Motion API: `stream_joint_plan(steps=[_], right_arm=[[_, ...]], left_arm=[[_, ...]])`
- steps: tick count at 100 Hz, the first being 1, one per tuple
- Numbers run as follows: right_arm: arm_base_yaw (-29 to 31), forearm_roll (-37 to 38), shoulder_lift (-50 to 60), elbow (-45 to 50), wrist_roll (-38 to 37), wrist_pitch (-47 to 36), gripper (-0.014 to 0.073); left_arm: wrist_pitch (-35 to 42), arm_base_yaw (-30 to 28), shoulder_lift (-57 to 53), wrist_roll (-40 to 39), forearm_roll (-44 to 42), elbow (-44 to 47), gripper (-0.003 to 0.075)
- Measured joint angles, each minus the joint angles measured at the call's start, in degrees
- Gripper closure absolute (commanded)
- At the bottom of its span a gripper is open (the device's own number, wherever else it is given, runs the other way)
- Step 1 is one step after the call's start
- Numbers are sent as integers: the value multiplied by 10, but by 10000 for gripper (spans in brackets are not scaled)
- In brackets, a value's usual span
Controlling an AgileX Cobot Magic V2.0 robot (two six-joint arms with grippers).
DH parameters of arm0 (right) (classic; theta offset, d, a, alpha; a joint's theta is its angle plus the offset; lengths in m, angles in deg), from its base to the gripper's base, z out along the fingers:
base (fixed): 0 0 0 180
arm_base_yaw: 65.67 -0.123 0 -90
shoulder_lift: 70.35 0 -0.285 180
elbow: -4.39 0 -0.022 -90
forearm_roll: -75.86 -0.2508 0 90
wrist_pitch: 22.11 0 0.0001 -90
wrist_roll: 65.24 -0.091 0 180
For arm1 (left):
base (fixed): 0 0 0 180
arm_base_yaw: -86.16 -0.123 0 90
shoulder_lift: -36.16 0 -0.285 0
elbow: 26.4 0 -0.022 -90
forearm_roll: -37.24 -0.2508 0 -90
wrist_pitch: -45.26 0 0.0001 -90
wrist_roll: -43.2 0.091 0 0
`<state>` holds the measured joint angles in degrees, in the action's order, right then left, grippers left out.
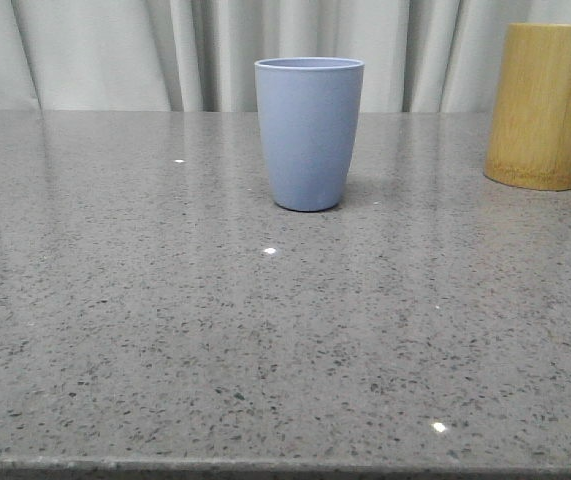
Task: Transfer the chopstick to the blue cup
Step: 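Move the right gripper to the pink chopstick in the bamboo cup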
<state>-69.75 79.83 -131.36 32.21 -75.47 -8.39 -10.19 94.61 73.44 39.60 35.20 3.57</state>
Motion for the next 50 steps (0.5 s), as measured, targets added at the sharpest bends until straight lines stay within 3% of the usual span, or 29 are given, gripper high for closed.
stream_joint_plan(steps=[18,50], right_arm=[[4,0,-55,20,0,-98,-9],[70,-25,-96,66,-3,-222,-9]], left_arm=[[0,0,0,0,0,0,218],[0,0,0,0,0,0,218]])
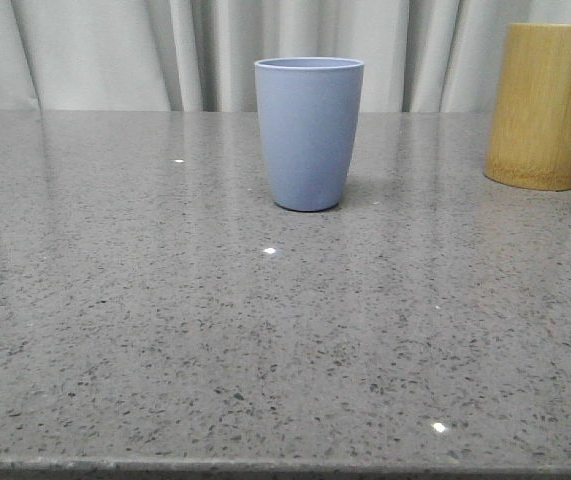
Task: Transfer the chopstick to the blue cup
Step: 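Move the right gripper to the pink chopstick in the bamboo cup, then close the right gripper on the pink chopstick and pull it upward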
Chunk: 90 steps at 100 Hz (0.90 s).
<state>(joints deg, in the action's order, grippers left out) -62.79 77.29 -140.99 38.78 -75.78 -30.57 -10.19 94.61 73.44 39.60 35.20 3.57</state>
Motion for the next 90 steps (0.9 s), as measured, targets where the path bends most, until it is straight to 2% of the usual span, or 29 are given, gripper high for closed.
stream_joint_plan(steps=[51,90], right_arm=[[3,-14,-102,5,-37,-162,-9],[3,-14,-172,-8,-86,-253,-9]], left_arm=[[1,0,0,0,1,0,218],[1,0,0,0,1,0,218]])
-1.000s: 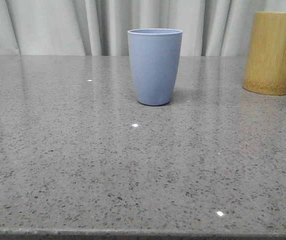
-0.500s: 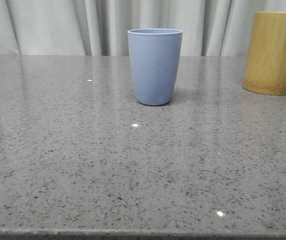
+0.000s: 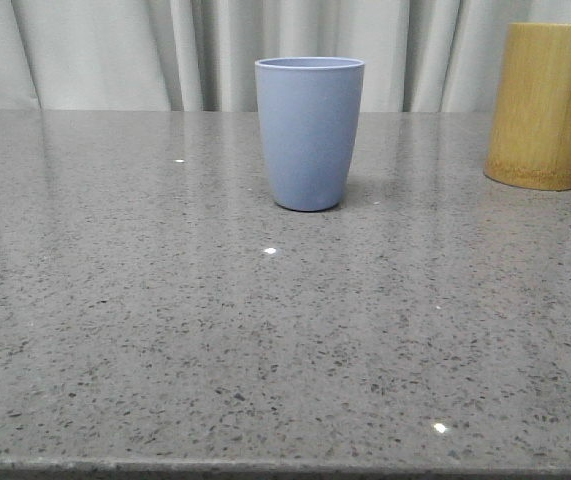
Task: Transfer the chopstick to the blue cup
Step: 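Close the right gripper on the pink chopstick and pull it upward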
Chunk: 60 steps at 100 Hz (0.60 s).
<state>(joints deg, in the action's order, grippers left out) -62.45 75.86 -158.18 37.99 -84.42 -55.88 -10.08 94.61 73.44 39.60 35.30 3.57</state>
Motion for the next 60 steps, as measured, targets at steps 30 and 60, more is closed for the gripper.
stream_joint_plan(steps=[30,60], right_arm=[[0,0,-21,-31,-19,-1,-8],[0,0,-21,-32,-20,-2,119]], left_arm=[[0,0,0,0,0,0,218],[0,0,0,0,0,0,218]])
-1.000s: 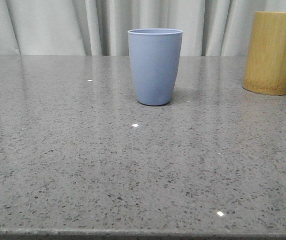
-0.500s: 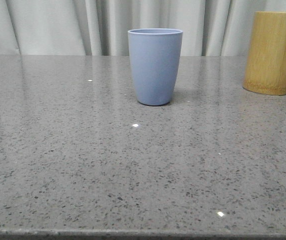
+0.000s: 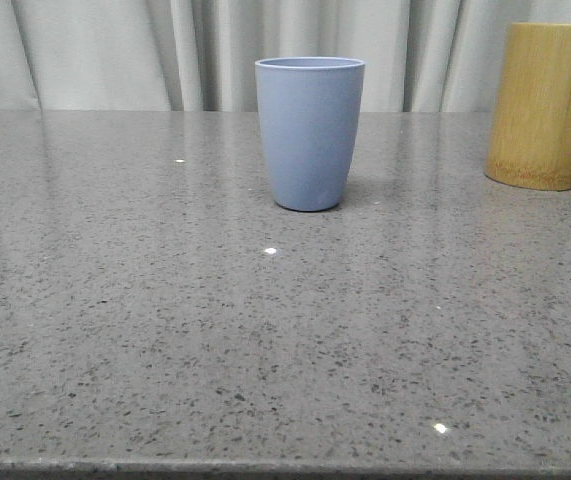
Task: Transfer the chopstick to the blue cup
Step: 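Close the right gripper on the pink chopstick and pull it upward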
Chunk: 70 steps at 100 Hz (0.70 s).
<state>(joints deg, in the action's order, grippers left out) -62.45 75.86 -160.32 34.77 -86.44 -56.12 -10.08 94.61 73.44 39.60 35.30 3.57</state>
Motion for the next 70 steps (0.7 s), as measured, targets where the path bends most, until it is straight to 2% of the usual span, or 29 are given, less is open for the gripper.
stream_joint_plan(steps=[22,51,70], right_arm=[[0,0,0,0,0,-22,225],[0,0,0,0,0,-25,519],[0,-3,0,-1,-7,-44,648]], left_arm=[[0,0,0,0,0,0,218],[0,0,0,0,0,0,218],[0,0,0,0,0,0,218]])
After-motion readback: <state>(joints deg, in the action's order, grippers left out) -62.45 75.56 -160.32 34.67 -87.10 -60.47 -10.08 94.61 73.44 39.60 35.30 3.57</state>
